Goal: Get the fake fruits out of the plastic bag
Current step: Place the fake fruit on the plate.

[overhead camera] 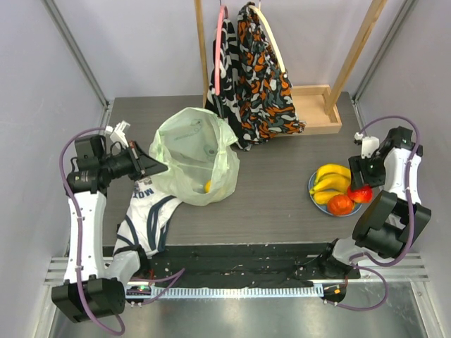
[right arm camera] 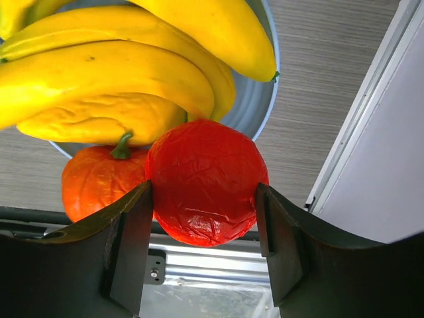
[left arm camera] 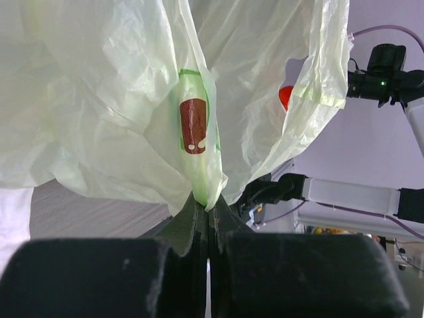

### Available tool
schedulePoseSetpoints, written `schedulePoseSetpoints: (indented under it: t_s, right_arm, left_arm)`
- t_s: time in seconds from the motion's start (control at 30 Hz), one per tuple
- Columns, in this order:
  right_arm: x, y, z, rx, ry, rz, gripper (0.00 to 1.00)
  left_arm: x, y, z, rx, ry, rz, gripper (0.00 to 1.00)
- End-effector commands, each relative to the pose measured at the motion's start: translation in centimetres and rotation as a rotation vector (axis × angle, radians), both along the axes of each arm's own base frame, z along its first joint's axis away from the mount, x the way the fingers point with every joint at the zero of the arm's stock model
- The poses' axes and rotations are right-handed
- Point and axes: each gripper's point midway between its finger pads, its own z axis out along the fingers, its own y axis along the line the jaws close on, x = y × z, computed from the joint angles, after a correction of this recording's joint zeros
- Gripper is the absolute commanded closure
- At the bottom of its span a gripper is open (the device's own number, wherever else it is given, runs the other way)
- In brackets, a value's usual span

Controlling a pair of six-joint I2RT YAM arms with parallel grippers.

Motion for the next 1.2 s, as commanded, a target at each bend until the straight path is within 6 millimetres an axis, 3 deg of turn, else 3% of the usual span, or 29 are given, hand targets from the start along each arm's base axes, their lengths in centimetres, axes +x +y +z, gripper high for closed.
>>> schedulePoseSetpoints:
  t_s: [0.0, 0.17, 0.37, 0.47, 0.57, 0.63, 0.9, 1.0, 1.03, 1.1, 1.13, 1.17]
  right_arm:
    - [0.7, 0.8, -1.5, 0.059, -0.037, -0.051, 0.81]
    - [0.6, 1.4, -3.6, 0.095, -0.027, -0.082, 0.8]
    - [0.5, 1.5, -4.0, 0.107, -0.035, -0.092, 0.75]
    - [0.4, 1.0, -4.0, 0.074, -0.039, -0.086, 0.62]
    - [0.4, 0.2, -4.1, 0.033, -0.033, -0.094, 0.28]
    - [0.4, -0.3, -3.7, 0.01, -0.03, -0.097, 0.21]
    - [-0.7, -0.4, 1.3, -0.067, -0.095, 0.003, 0.17]
    - [-0.4, -0.1, 3.1, -0.059, -0.119, 0.015, 0.17]
    - [0.3, -0.1, 4.6, -0.061, -0.158, 0.02, 0.17]
    - [1.2, 1.8, 6.4, 0.026, -0.224, 0.078, 0.17]
    - [2.4, 2.5, 9.5, 0.044, -0.315, 0.126, 0.13]
    - [2.0, 4.3, 10.9, 0.111, -0.333, 0.184, 0.08]
  left_arm:
    - [1.0, 0.4, 1.6, 0.052, -0.047, -0.037, 1.0]
    - [1.2, 1.1, 1.0, 0.112, -0.018, -0.041, 1.0]
    - [0.6, 1.5, 0.9, 0.156, -0.028, -0.032, 1.0]
    - [0.3, 1.6, 1.0, 0.158, -0.035, -0.024, 1.0]
    - [-0.1, 1.6, 0.8, 0.151, -0.034, -0.02, 1.0]
    - [-0.3, 1.5, 0.8, 0.148, -0.039, -0.023, 1.0]
    - [-1.0, 0.9, 0.4, 0.112, -0.039, -0.034, 1.0]
    - [-0.9, 0.8, 0.4, 0.098, -0.047, -0.031, 1.0]
    - [-0.9, 0.8, 0.2, 0.096, -0.041, -0.029, 1.0]
    - [-1.1, 0.8, 0.3, 0.098, -0.053, -0.027, 1.0]
    - [-1.2, 0.8, 0.1, 0.096, -0.05, -0.027, 1.0]
    - [-1.4, 0.7, 0.1, 0.096, -0.053, -0.027, 1.0]
